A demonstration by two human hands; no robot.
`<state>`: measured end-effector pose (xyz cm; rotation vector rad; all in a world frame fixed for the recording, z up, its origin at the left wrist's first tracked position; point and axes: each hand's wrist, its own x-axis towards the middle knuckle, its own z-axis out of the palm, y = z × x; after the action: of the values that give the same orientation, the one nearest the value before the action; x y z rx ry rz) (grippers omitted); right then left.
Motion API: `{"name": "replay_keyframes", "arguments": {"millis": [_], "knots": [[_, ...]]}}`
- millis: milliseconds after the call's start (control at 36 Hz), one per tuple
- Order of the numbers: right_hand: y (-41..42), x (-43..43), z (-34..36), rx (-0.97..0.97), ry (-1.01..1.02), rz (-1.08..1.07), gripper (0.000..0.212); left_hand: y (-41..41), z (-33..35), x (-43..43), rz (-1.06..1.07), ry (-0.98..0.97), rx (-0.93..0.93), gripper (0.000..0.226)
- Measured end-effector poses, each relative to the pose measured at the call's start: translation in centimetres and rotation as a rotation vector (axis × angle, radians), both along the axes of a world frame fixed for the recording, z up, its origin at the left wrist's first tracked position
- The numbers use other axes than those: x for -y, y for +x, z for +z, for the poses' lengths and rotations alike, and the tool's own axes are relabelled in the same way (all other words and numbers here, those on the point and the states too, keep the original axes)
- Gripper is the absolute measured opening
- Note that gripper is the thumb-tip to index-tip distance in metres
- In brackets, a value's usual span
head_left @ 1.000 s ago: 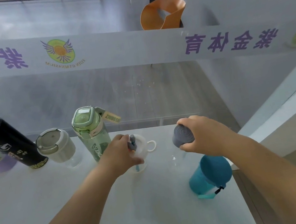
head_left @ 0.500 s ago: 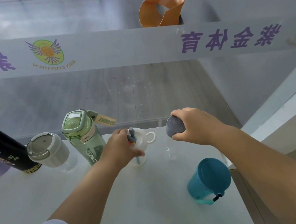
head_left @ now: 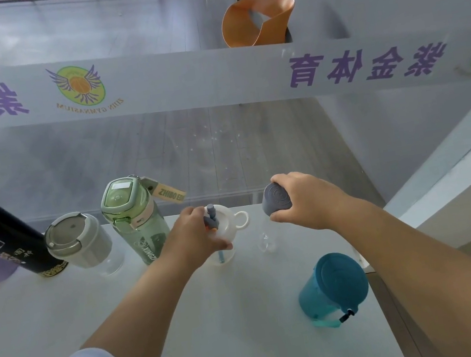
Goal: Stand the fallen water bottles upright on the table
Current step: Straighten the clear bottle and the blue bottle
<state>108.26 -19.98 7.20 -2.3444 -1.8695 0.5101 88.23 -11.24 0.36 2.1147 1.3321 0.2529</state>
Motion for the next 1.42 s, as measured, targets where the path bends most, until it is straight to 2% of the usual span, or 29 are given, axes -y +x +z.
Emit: {"name": "replay_keyframes", "arguments": {"millis": [250, 333, 556, 750, 833, 1111, 1417], "knots": [[-0.2, 0.2, 0.3, 0.014, -0.047, 0.001, 0.077, -0.5, 0.5, 0.8, 0.042, -0.007, -0.021, 0.068], [-0.2, 0.6, 0.6, 0.003, -0.022, -0.014, 0.081, -0.9, 1.0, 1.1, 0.026, 0.039, -0.060, 0.058], [0.6, 2.6, 1.6, -0.023, 0.075, -0.068, 0.073, -3.1, 1.9, 2.7, 0.064, 0.101, -0.155, 0.054], [1.2, 6.5, 1.7, -0.004, 0.170, -0.101, 0.062, -2.7, 2.2, 4.9, -0.051, 0.118, -0.275, 0.040], [0.9, 8.5, 1.4, -0.002, 0.139, -0.099, 0.059, -2.0, 2.0, 5.7, -0.118, 0.104, -0.317, 0.037], [-0.6, 13.2, -1.5, -0.033, -0.059, -0.050, 0.072, 0.0, 0.5, 7.5, -0.227, 0.016, -0.378, 0.044], [0.8, 12.6, -2.2, -0.076, -0.065, -0.084, 0.067, 1.2, 0.8, 7.4, -0.287, 0.042, -0.419, 0.046]]}}
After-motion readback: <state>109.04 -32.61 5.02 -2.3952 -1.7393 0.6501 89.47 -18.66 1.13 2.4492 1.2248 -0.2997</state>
